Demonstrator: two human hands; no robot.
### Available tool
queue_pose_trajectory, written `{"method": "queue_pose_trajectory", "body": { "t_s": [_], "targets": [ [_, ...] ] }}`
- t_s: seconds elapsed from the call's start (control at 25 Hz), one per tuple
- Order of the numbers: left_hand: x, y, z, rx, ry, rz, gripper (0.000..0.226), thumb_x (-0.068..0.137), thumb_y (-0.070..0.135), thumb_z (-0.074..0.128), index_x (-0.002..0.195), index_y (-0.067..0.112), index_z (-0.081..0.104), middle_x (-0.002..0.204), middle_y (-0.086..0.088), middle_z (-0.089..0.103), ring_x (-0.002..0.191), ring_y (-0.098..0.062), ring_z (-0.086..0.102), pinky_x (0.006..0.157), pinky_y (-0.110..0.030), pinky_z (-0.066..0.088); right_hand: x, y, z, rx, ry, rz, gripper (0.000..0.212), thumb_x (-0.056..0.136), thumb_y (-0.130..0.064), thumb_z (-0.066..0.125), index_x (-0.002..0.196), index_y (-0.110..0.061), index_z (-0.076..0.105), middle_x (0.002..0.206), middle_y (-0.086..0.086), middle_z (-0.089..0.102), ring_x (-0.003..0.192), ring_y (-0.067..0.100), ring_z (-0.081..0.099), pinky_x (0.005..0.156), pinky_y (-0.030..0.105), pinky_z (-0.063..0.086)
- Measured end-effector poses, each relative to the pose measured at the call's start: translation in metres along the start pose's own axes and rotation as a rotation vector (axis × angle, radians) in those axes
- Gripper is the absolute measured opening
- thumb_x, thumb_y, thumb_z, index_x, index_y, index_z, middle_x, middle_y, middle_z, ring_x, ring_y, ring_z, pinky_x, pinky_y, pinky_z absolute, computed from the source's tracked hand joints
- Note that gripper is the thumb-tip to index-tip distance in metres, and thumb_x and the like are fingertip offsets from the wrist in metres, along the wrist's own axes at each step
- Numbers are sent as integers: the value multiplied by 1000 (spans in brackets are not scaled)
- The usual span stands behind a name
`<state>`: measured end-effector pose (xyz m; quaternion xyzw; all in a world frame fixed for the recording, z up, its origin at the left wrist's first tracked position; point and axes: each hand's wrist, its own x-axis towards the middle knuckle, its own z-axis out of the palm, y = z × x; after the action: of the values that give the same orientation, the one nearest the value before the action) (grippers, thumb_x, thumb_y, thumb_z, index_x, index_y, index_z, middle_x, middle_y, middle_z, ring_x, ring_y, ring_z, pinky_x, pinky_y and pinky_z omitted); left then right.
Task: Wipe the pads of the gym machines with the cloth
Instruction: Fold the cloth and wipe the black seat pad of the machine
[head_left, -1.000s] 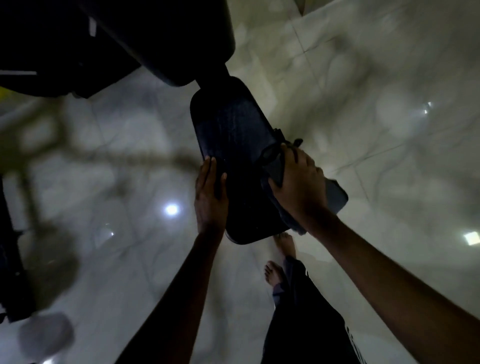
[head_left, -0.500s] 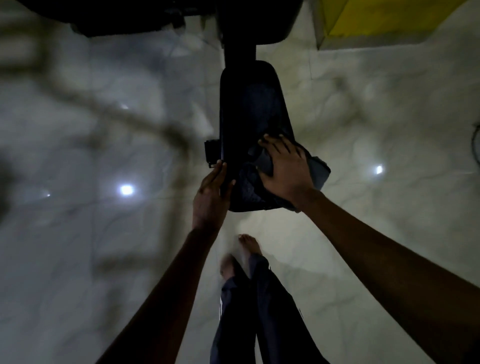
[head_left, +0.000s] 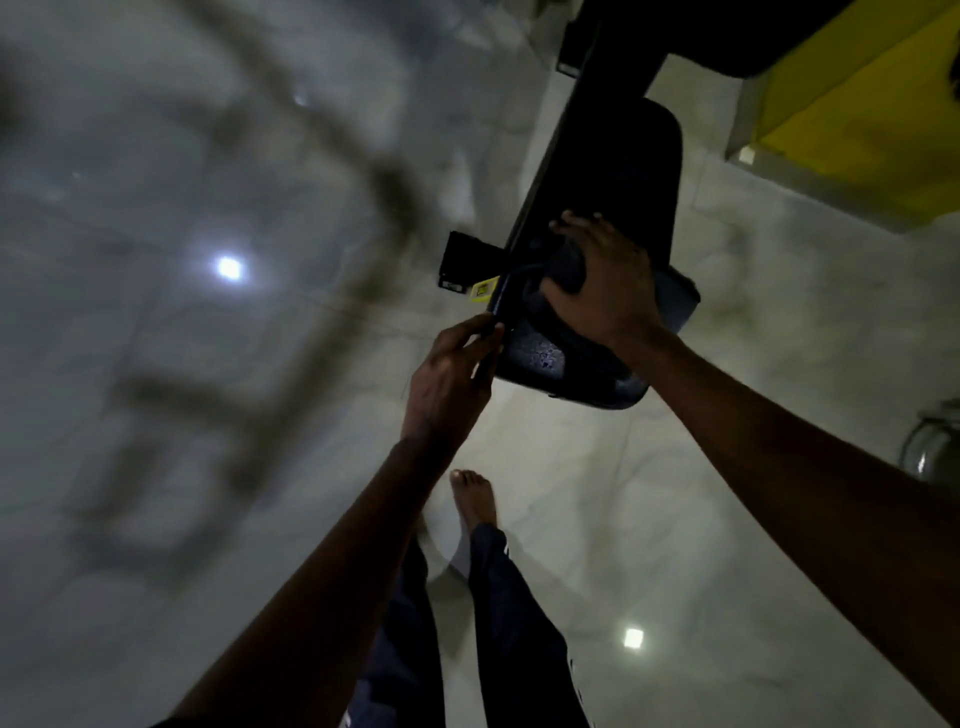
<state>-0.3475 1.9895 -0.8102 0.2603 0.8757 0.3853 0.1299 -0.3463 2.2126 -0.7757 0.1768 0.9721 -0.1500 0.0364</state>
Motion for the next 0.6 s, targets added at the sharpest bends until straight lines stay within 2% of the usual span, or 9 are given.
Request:
{"method": "queue_pose_trajectory", "body": {
  "t_s": [0.12,0.24,0.32,0.44,0.52,0.6],
  "targets": [
    [-14,2,3,-13,68,38,32,99,26,51,125,20,68,128,3,63,103,-14,64,72,-27,56,44,-11,-7,5,61,63,69,76,-53,57,135,-17,59,143,3,56,137,26,47,110,46,39],
    [-28,-7,0,-13,65,27,38,97,15,55,133,21,62,136,5,60,107,-13,65,80,-23,53,59,-37,-1,-87,38,-91,56,73,-52,58,112,-14,68,119,7,67,117,29,59,95,43,49],
    [-33,-2,-3,-141,13,-80,52,91,5,52,138,26,57,143,11,54,111,-6,63,86,-19,52,45,-45,4,-131,-41,-203,48,69,-55,58,97,-17,68,106,5,68,107,27,62,87,43,52],
    [-26,9,-12,-459,27,-258,62,80,-9,46,130,21,63,129,10,64,111,4,60,93,-15,49,40,-45,3,-162,-96,-227,48,68,-57,55,94,-18,67,104,4,68,108,27,61,88,42,47],
    [-19,9,-16,-615,35,-357,55,77,-12,44,120,16,64,116,12,68,105,4,62,87,-15,51,58,-50,-1,-158,-55,-150,49,69,-55,54,95,-16,67,107,7,68,109,31,61,88,43,46],
    [-15,3,-16,-757,2,-505,44,81,-8,45,112,19,61,111,14,70,99,6,63,76,-18,49,60,-47,-1,-111,19,-78,49,72,-51,57,101,-13,67,113,10,67,114,31,59,92,43,47]
  ]
}}
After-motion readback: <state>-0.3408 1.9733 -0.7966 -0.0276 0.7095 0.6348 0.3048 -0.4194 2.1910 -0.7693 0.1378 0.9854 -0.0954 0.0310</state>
